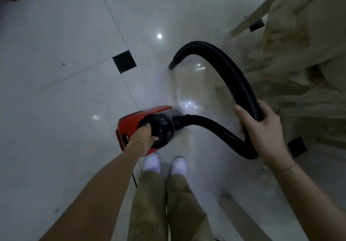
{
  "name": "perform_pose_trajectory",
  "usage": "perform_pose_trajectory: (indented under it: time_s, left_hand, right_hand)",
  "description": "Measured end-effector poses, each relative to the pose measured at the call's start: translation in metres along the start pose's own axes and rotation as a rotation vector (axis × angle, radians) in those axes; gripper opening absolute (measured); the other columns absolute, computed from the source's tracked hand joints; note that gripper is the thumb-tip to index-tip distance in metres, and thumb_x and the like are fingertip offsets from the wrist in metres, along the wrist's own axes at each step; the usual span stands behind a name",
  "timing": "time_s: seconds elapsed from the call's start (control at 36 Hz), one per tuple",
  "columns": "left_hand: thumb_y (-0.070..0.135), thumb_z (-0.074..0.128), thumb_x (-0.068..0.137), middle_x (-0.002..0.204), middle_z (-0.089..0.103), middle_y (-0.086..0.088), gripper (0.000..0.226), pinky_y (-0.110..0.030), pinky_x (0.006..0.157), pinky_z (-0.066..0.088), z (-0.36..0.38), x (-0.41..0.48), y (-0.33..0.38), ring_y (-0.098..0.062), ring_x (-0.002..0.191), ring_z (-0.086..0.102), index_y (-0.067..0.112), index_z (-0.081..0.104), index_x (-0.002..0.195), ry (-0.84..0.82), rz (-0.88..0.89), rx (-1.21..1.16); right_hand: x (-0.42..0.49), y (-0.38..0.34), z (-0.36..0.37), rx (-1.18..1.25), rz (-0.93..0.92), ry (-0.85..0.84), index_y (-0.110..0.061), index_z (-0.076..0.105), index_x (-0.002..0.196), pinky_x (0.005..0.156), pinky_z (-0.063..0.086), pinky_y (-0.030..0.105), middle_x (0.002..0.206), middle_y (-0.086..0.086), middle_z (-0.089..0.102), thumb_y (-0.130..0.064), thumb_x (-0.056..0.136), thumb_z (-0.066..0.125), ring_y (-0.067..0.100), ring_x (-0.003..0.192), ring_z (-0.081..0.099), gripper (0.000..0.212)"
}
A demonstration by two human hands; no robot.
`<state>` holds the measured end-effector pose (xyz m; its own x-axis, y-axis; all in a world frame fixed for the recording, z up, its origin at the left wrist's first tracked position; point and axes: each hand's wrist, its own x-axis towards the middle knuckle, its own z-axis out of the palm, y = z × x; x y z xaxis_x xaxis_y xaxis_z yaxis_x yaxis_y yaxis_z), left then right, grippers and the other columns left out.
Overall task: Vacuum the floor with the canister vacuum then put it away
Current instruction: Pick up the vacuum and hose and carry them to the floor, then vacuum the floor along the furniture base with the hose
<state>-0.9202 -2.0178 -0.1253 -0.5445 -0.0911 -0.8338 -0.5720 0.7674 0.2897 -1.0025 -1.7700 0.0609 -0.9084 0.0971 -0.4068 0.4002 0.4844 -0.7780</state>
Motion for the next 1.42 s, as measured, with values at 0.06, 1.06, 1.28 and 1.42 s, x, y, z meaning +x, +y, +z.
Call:
perform_pose_trajectory:
  time_s: [0.06,1.06,1.28,1.42]
  left_hand:
    - [0.022,0.058,0.090,0.120,0.057,-0.018,0.038,-0.041,0.089,0.048,0.005,0.002,0.003,-0.033,0.108,0.057,0.004,0.045,0.121,-0.016,0.030,0.069]
    - [0.021,0.045,0.095,0.113,0.060,-0.012,0.024,-0.042,0.089,0.048,0.014,-0.062,0.027,-0.028,0.101,0.057,0.007,0.055,0.112,0.024,0.109,0.174]
    - [0.021,0.043,0.097,0.106,0.064,-0.014,0.025,-0.039,0.082,0.050,0.004,-0.095,0.023,-0.028,0.095,0.060,0.006,0.056,0.112,0.058,0.089,0.113]
    - [0.021,0.044,0.097,0.101,0.065,-0.013,0.023,-0.034,0.075,0.048,-0.003,-0.108,0.016,-0.026,0.089,0.061,0.008,0.058,0.110,0.099,0.053,0.048]
  right_hand:
    - [0.000,0.010,-0.005,0.008,0.040,0.002,-0.018,0.061,0.097,0.052,0.046,0.022,0.065,0.001,0.054,-0.030,0.085,0.066,0.008,0.049,0.052,0.018]
    - [-0.019,0.062,-0.004,0.020,0.186,-0.265,-0.015,0.059,0.086,0.066,0.049,0.038,0.071,0.005,0.058,-0.032,0.081,0.070,0.018,0.063,0.055,0.021]
    - [-0.021,0.057,-0.004,0.033,0.205,-0.292,-0.020,0.058,0.083,0.068,0.049,0.037,0.065,-0.006,0.055,-0.034,0.080,0.070,0.016,0.065,0.057,0.019]
    - [-0.021,0.056,-0.007,0.013,0.203,-0.309,-0.015,0.060,0.090,0.070,0.050,0.038,0.069,-0.002,0.056,-0.034,0.082,0.069,0.018,0.069,0.057,0.022]
